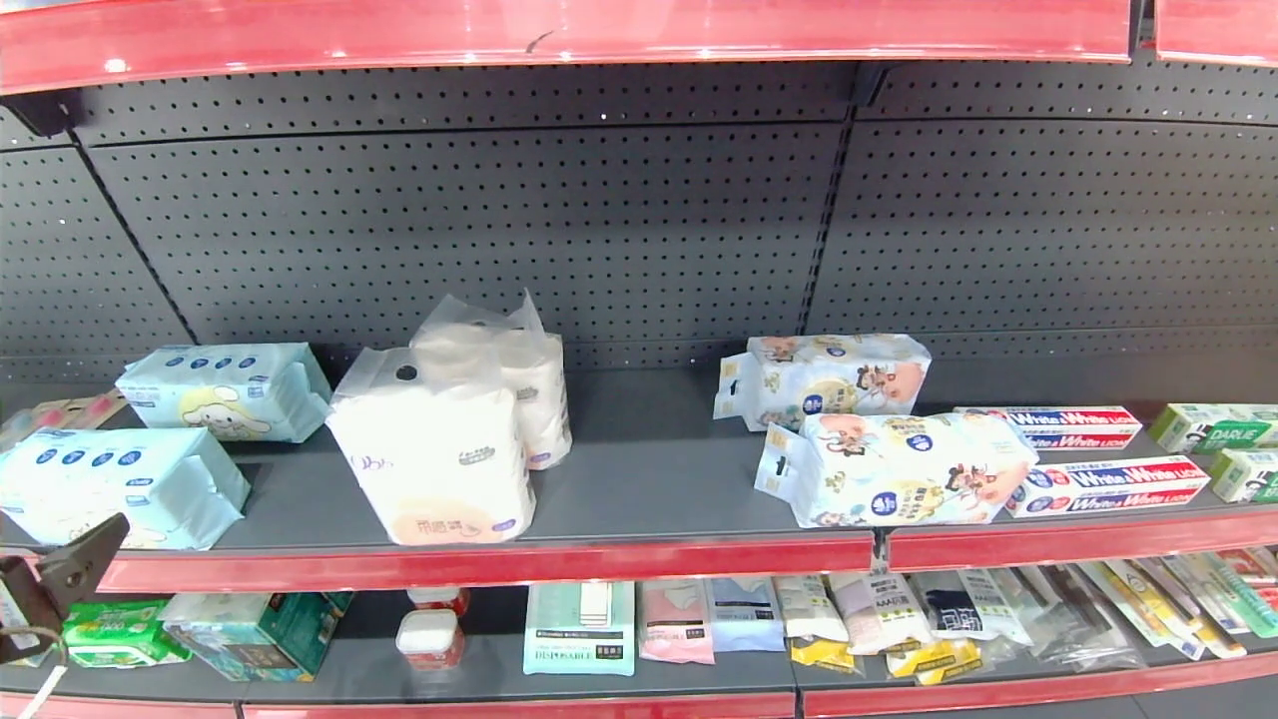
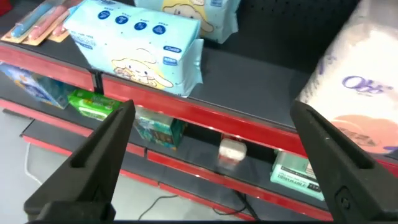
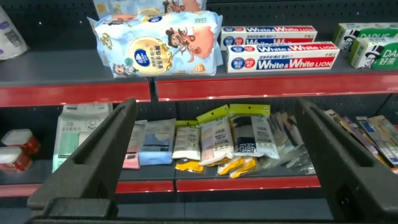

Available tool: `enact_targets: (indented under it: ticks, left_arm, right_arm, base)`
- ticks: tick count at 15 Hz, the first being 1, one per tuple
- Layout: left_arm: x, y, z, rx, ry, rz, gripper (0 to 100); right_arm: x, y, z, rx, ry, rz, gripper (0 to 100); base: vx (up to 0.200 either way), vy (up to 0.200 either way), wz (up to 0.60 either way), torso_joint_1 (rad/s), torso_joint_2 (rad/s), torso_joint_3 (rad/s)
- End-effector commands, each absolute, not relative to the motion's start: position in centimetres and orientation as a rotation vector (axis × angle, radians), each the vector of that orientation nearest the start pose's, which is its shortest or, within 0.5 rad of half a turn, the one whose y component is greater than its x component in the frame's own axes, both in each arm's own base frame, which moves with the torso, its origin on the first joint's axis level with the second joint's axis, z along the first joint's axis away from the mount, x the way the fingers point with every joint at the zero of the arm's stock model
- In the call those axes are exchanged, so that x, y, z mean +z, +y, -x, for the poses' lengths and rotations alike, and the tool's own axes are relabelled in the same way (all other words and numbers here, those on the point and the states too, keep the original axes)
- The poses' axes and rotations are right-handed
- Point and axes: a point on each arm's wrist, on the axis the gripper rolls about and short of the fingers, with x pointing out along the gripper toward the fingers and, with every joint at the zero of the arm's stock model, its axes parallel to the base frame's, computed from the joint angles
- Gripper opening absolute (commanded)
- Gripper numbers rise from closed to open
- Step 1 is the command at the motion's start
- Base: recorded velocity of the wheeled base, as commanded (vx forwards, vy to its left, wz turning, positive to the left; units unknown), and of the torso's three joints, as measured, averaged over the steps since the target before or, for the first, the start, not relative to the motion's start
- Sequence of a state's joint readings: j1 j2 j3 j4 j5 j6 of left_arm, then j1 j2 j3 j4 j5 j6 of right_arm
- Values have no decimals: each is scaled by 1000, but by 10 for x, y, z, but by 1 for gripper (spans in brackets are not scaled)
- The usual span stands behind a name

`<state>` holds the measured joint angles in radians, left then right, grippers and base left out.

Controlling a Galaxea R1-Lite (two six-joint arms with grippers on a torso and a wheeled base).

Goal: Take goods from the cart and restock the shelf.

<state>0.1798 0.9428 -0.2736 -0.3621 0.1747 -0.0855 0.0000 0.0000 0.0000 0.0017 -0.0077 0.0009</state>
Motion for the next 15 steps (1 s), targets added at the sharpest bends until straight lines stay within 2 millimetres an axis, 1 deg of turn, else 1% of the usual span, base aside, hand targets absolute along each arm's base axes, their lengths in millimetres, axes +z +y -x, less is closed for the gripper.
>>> enact_targets:
  ticks: [1, 3, 4, 7, 8, 9, 11, 12, 14, 15]
  left_arm:
    - [166, 36, -128, 426, 362, 75, 100]
    - [168, 46, -147, 452, 398, 77, 100]
    - [169, 46, -149, 450, 400, 77, 100]
    - [158, 52, -168, 423, 488, 83, 100]
    - [155, 55, -177, 422, 514, 80, 100]
    - [155, 57, -185, 420, 521, 80, 100]
    - [160, 61, -200, 416, 514, 79, 100]
    - [168, 64, -216, 396, 496, 67, 100]
    - [175, 65, -224, 361, 505, 37, 100]
    - [178, 62, -232, 323, 516, 27, 100]
  right_arm:
    - [75, 0, 23, -8, 3, -2, 100]
    - [75, 0, 23, -8, 3, -2, 100]
    - [75, 0, 23, -8, 3, 0, 100]
    - [75, 0, 23, -8, 2, 0, 100]
    - [75, 0, 23, -8, 2, 0, 100]
    - [75, 0, 23, -8, 2, 0, 100]
    - [75, 0, 23, -8, 3, 0, 100]
    - [75, 0, 23, -8, 2, 0, 100]
    - [75, 0, 23, -8, 3, -2, 100]
    - [75, 0, 23, -8, 3, 0, 100]
  base:
    - [0, 0, 0, 0, 0, 0]
    - [0, 0, 0, 0, 0, 0]
    - [0, 0, 0, 0, 0, 0]
    - [0, 0, 0, 0, 0, 0]
    - [0, 0, 0, 0, 0, 0]
    - [0, 0, 0, 0, 0, 0]
    - [0, 0, 0, 0, 0, 0]
    - [0, 0, 0, 0, 0, 0]
    - [0, 0, 0, 0, 0, 0]
    - [0, 0, 0, 0, 0, 0]
